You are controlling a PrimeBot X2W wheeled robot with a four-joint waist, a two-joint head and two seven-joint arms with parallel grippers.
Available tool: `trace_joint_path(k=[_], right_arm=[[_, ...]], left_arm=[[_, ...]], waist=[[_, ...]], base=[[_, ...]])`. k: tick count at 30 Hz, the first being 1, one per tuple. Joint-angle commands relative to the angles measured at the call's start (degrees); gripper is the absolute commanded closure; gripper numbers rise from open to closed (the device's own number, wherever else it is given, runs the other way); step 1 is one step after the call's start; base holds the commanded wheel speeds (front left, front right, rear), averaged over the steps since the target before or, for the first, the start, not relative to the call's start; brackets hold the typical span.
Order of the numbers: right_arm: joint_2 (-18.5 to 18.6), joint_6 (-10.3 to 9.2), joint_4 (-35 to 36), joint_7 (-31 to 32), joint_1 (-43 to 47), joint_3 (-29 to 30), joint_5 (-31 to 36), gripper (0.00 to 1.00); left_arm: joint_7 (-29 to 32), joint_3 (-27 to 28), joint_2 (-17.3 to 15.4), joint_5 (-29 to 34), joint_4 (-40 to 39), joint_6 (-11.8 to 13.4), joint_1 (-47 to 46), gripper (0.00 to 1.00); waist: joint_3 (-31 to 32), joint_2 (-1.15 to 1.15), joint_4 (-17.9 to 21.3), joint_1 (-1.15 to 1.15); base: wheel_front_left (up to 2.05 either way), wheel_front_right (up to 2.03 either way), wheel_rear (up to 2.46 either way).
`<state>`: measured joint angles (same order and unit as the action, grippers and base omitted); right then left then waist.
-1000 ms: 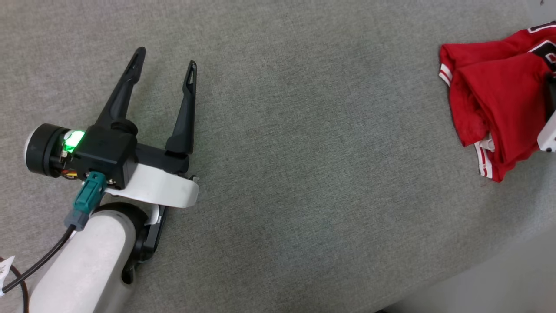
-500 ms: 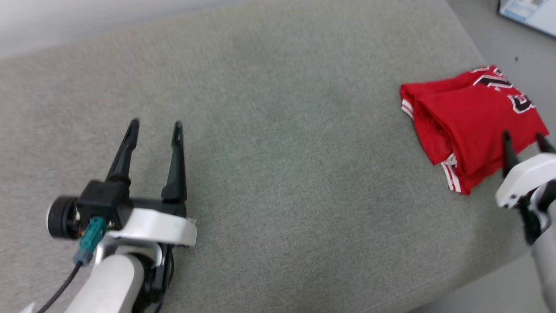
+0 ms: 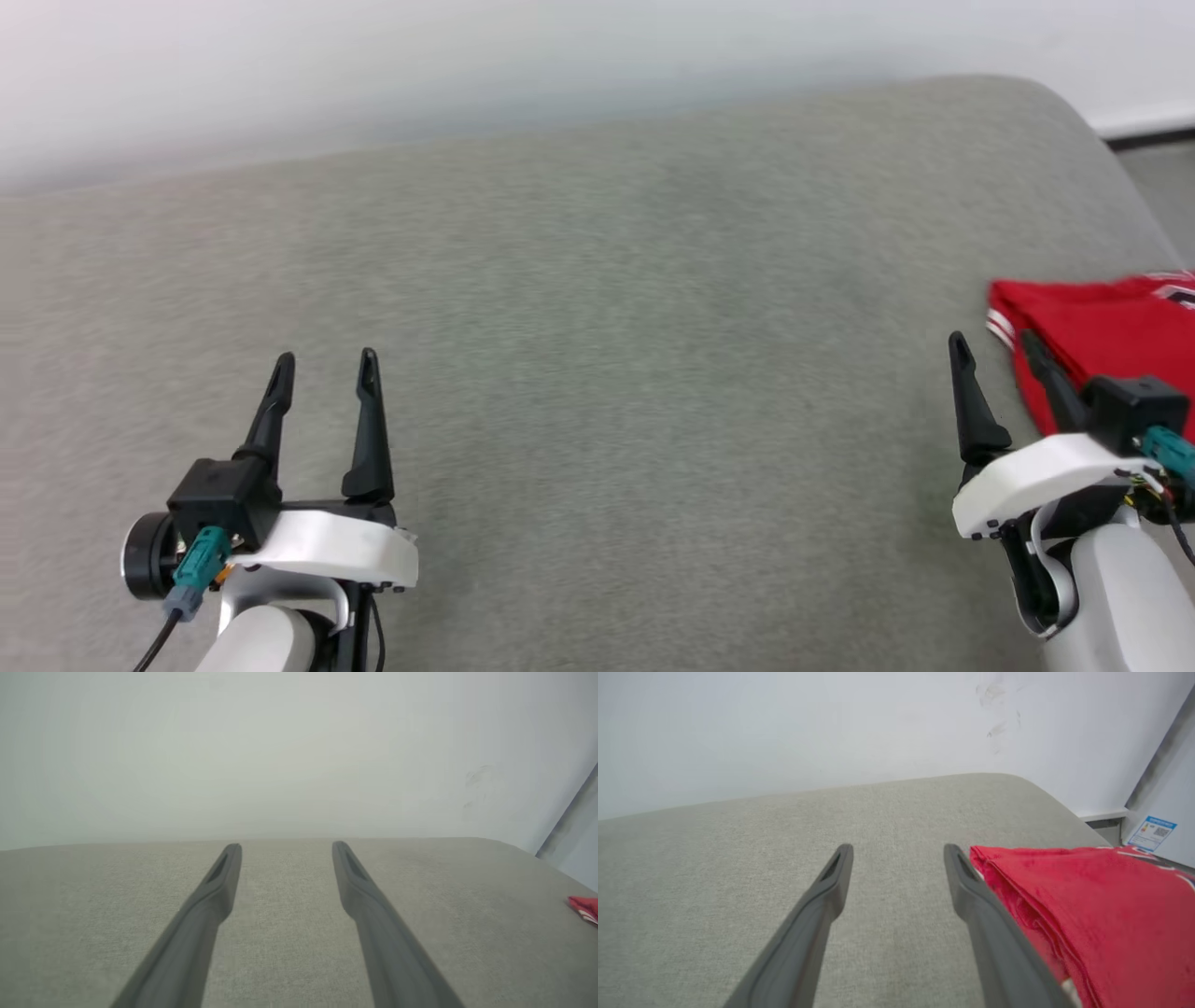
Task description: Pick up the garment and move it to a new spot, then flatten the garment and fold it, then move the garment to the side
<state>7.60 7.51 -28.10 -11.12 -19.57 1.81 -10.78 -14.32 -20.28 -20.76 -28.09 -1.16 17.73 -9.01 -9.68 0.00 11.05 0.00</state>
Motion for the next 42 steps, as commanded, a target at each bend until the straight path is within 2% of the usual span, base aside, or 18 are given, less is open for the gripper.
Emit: trace_joint_path(k=[1,2,8,16,26,42], right_arm=[[-0.6,-0.04,4.8,1.3,2.6,0.3,0.7,0.0],[-0.6,-0.04,4.8,1.3,2.6,0.3,0.7,0.0],[-2.4,-0.04,18.6,6.2,9.1,1.7,3.2,0.0],[-3.9,-0.04,31.1,12.5,17.3,1.8,4.6,0.0],[-4.5,-0.04,33.9,15.3,22.4,1.0,3.9,0.0],[-4.3,-0.04,34.2,15.7,21.4,-0.2,4.9,0.0]], left_arm=[[-0.5,0.7,0.3,0.0,0.5,0.0,0.7,0.0],[-0.5,0.7,0.3,0.0,0.5,0.0,0.7,0.0],[-0.8,2.9,-0.1,0.1,2.4,-0.7,2.0,0.0],[-0.9,3.2,-1.3,0.5,4.8,-5.1,4.6,0.0],[-0.9,3.1,0.0,0.6,6.8,-7.3,7.7,0.0],[-0.9,4.8,1.3,2.8,8.3,-8.8,7.5,0.0]], waist=[[1.9,0.0,-4.3,0.0],[1.9,0.0,-4.3,0.0],[3.8,0.0,-7.9,0.0],[7.4,0.0,-9.0,0.0],[10.5,0.0,-8.3,0.0],[10.3,0.0,-8.3,0.0]], base=[[0.0,0.0,0.0],[0.0,0.0,0.0],[0.0,0.0,0.0],[0.0,0.0,0.0],[0.0,0.0,0.0],[0.0,0.0,0.0]])
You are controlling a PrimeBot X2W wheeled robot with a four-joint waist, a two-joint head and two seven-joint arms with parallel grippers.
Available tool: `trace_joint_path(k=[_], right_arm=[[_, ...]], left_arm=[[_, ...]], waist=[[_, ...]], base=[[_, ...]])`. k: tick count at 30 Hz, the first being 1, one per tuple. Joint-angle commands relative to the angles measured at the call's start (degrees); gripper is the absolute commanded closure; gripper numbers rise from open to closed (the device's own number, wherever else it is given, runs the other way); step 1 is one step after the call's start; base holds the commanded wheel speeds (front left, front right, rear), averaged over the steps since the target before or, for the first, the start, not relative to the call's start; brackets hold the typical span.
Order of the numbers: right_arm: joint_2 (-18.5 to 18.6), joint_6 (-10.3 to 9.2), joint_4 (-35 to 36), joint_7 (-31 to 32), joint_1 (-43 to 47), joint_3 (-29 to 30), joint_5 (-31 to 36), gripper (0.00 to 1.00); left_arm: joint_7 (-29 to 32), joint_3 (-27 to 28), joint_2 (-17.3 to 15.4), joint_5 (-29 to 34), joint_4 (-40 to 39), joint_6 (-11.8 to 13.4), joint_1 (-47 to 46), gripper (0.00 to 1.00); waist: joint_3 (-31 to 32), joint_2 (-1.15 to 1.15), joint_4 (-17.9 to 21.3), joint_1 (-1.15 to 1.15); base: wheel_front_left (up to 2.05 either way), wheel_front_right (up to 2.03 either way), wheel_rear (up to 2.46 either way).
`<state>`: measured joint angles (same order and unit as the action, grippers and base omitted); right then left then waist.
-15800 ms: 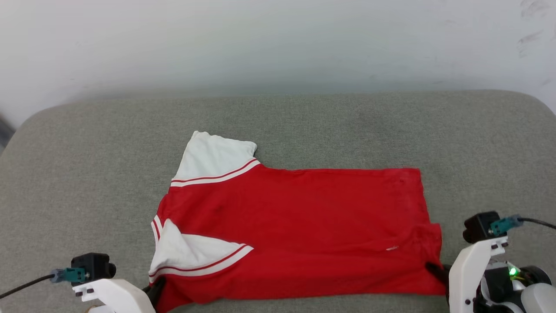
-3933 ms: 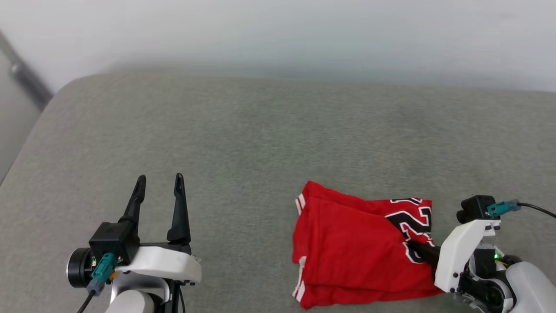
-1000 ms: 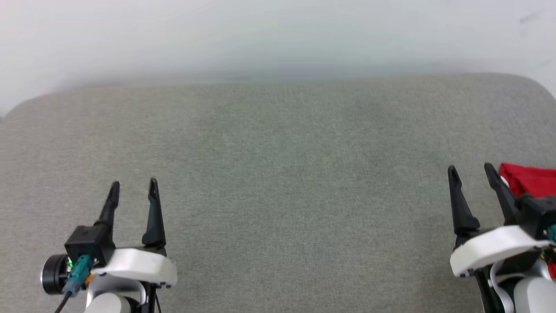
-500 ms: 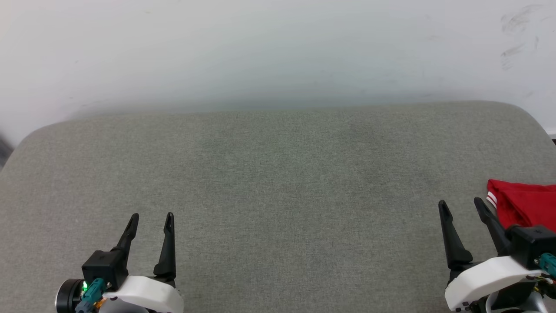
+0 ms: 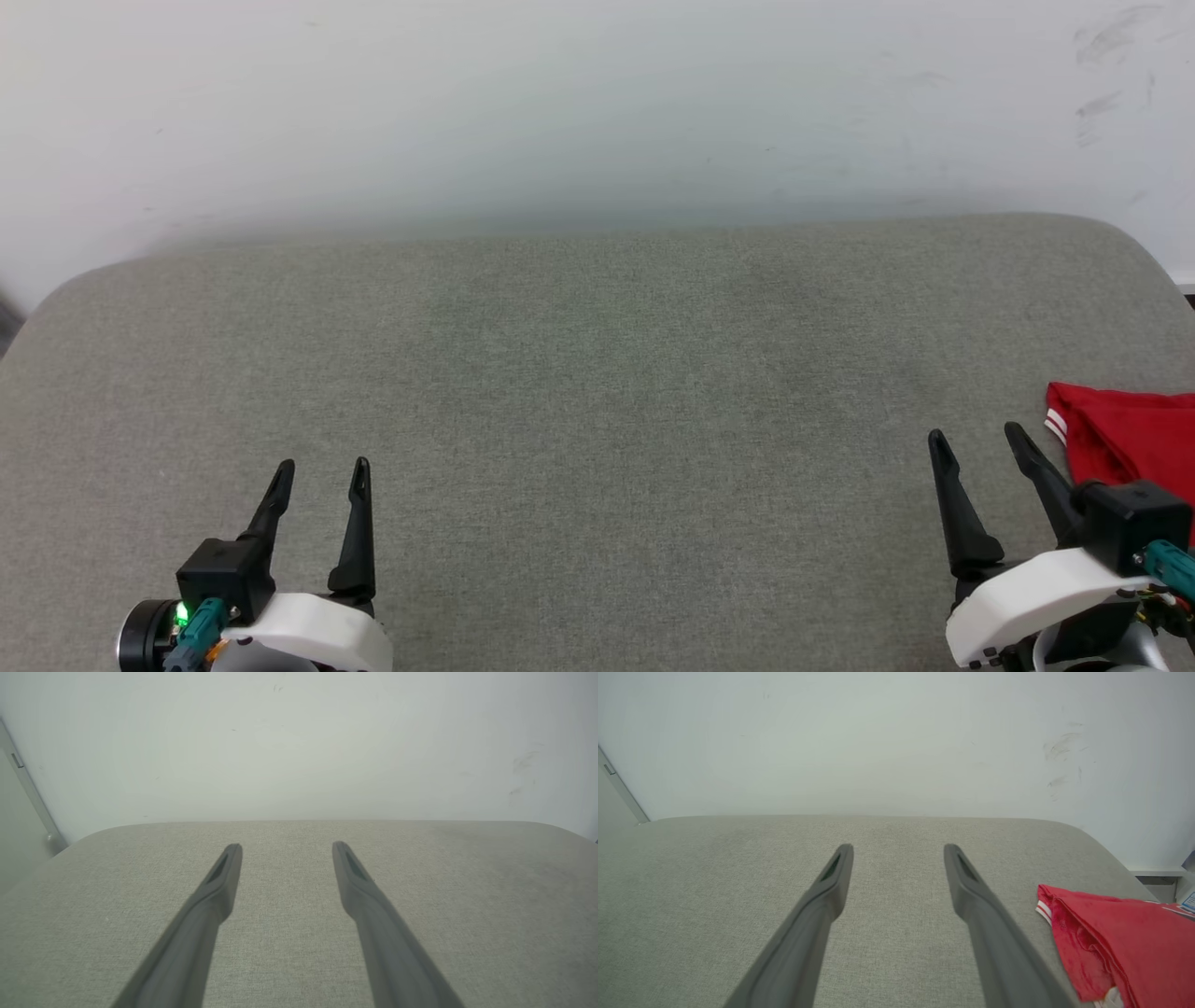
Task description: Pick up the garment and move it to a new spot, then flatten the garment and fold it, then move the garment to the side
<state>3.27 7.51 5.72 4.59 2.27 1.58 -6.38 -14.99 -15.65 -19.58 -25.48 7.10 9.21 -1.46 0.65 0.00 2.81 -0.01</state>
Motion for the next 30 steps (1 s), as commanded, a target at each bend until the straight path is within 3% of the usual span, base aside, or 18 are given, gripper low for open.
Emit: trace_joint_path(k=[1,8,9,12,30], right_arm=[[0.1,-0.03,0.4,0.0,-0.4,0.1,0.5,0.0],[0.3,-0.04,0.6,0.1,-0.4,0.0,0.6,0.0],[0.1,0.0,0.1,0.0,0.1,0.0,0.5,1.0],[0.0,0.0,-1.5,0.1,0.5,0.0,-0.3,1.0],[-0.1,0.0,-5.7,0.6,-1.8,1.2,-20.5,1.0]], left_arm=[[-0.2,0.3,0.2,0.3,0.1,-0.3,-0.1,0.0],[-0.2,1.0,0.8,1.1,0.6,-0.9,-0.3,0.0],[0.0,1.0,0.7,0.8,0.6,-0.7,0.0,1.0],[0.4,0.8,1.3,-0.1,1.7,-0.8,0.4,1.0],[5.1,5.6,4.7,-16.1,3.1,-4.6,-1.0,1.0]], waist=[[0.0,0.0,-0.1,0.01],[-0.1,0.0,-0.1,0.01],[-0.1,0.0,-0.1,0.01],[-0.1,0.0,-0.2,0.01],[-0.2,0.0,-0.5,0.01]], base=[[0.0,0.0,0.0],[0.0,0.0,0.0],[0.0,0.0,0.0],[0.0,0.0,0.0],[0.0,0.0,0.0]])
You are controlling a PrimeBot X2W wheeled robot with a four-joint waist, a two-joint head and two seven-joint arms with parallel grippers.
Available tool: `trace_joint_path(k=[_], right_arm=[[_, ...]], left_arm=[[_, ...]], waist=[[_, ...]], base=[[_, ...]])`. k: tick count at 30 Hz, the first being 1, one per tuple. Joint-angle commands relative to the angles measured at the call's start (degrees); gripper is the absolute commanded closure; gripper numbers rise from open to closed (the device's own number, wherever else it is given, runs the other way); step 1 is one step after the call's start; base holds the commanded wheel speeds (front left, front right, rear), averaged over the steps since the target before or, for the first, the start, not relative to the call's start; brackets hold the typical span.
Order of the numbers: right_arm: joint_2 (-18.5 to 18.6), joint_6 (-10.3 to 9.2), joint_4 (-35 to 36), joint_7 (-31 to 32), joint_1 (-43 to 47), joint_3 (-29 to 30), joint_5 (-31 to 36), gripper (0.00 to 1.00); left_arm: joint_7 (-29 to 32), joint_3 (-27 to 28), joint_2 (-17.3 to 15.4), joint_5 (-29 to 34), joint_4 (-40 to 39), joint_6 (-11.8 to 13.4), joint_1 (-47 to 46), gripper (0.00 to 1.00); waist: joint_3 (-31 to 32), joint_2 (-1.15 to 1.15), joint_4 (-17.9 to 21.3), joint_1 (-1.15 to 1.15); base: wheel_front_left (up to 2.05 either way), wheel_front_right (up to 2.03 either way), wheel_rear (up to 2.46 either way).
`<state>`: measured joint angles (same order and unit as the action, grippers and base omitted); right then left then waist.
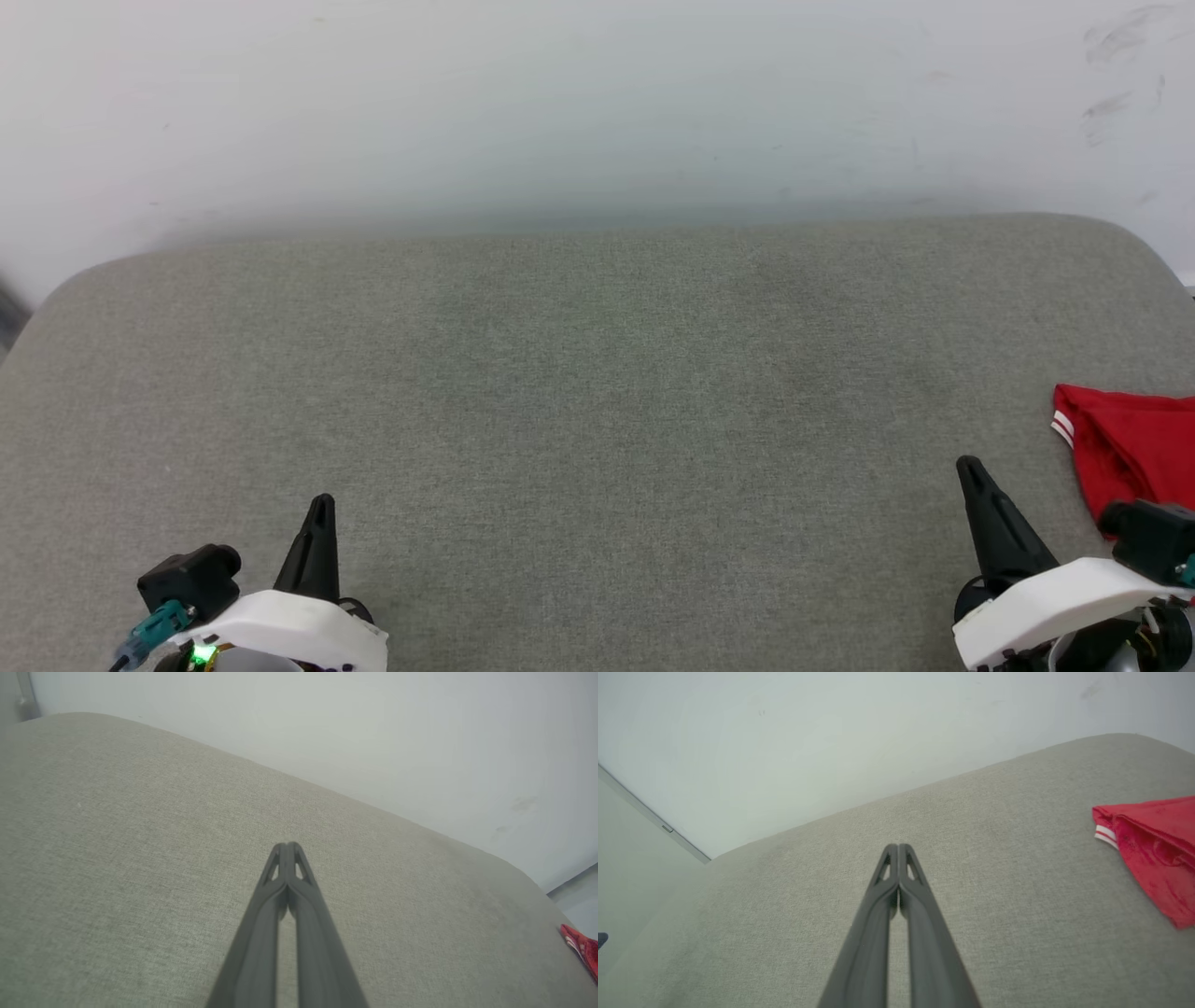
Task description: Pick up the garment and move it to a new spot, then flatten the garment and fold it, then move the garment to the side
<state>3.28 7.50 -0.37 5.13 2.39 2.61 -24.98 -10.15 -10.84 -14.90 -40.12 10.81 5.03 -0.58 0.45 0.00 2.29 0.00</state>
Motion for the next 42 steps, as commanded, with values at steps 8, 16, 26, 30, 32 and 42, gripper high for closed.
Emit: trace_joint_path(k=[8,16,26,30,32,42], right_arm=[[-0.1,0.0,-1.2,0.2,-2.7,0.6,-9.6,1.0],[-0.2,0.0,-2.7,0.3,-3.5,1.0,-16.6,1.0],[-0.2,0.0,-4.4,0.5,-4.5,1.5,-24.5,1.0],[-0.2,0.0,-4.9,0.5,-4.6,1.6,-26.7,1.0],[-0.2,0.0,-5.2,0.6,-4.8,1.7,-28.2,1.0],[-0.3,0.0,-6.6,0.7,-5.6,2.1,-35.0,1.0]], left_arm=[[2.1,2.7,1.4,-7.4,-0.1,-1.8,-2.4,1.0],[3.8,4.4,2.5,-12.9,0.2,-3.2,-2.9,1.0],[5.8,6.4,4.0,-19.2,0.6,-4.6,-3.3,1.0],[6.3,6.9,4.3,-20.9,0.8,-5.1,-3.5,1.0],[6.7,7.3,4.6,-22.0,0.8,-5.3,-3.6,1.0],[8.4,9.0,5.8,-27.4,1.2,-6.6,-4.1,1.0]], waist=[[-0.1,0.0,-0.2,0.0],[-0.1,0.0,-0.4,0.0],[-0.2,0.0,-0.6,0.0],[-0.2,0.0,-0.6,0.0],[-0.2,0.0,-0.7,0.0],[-0.2,0.0,-0.9,0.0]], base=[[0.0,0.0,0.0],[0.0,0.0,0.0],[0.0,0.0,0.0],[0.0,0.0,0.0],[0.0,0.0,0.0],[0.0,0.0,0.0]])
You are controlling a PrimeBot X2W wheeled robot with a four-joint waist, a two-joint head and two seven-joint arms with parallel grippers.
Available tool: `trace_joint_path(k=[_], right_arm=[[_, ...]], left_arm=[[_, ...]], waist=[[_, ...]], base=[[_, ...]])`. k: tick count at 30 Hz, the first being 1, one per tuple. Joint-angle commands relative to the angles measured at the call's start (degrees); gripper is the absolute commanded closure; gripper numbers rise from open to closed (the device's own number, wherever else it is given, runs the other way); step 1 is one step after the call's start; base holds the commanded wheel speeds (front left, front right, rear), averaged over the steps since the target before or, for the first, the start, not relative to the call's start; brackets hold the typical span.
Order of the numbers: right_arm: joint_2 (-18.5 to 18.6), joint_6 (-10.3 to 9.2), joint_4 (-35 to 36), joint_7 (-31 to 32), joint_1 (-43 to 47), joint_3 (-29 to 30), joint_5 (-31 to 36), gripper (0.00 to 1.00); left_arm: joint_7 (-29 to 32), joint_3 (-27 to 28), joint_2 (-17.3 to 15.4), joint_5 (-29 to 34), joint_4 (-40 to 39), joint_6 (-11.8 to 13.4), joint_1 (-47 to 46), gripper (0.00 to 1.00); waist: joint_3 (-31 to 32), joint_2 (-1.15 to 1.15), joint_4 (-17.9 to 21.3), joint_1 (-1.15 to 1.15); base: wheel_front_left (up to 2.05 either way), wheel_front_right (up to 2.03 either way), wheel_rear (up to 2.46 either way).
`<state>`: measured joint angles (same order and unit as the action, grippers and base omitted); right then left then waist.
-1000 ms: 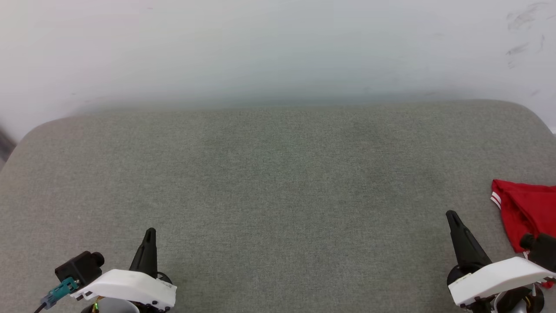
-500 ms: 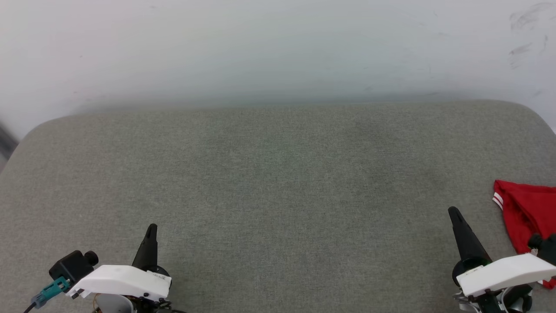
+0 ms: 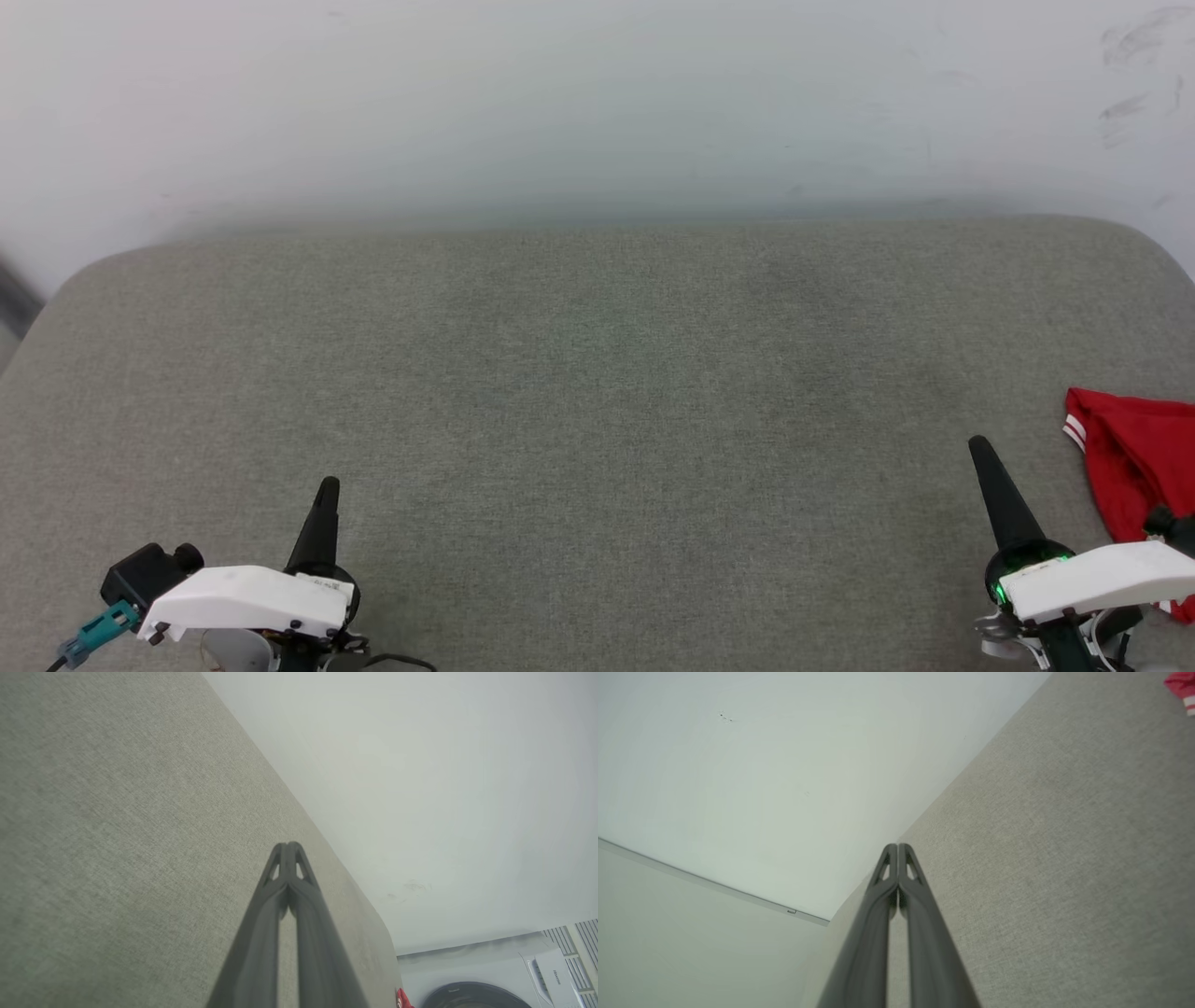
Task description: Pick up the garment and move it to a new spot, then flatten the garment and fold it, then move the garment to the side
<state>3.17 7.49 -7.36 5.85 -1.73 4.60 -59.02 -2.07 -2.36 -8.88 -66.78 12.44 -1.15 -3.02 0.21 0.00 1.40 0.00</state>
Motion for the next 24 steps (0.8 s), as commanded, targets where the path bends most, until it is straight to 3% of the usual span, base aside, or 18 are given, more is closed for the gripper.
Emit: trace_joint_path(k=[1,24], right_arm=[[-0.2,0.01,0.2,0.0,-1.5,0.2,-1.6,1.0],[-0.3,0.01,-3.0,0.3,-3.1,1.0,-16.1,1.0]], left_arm=[[0.5,0.7,-0.1,-1.2,-0.4,-0.5,-1.7,1.0],[4.1,4.4,2.7,-12.5,0.5,-3.3,-2.6,1.0]], waist=[[0.0,0.0,0.0,0.0],[-0.2,0.0,-0.6,0.0]], base=[[0.0,0.0,0.0],[0.0,0.0,0.0]])
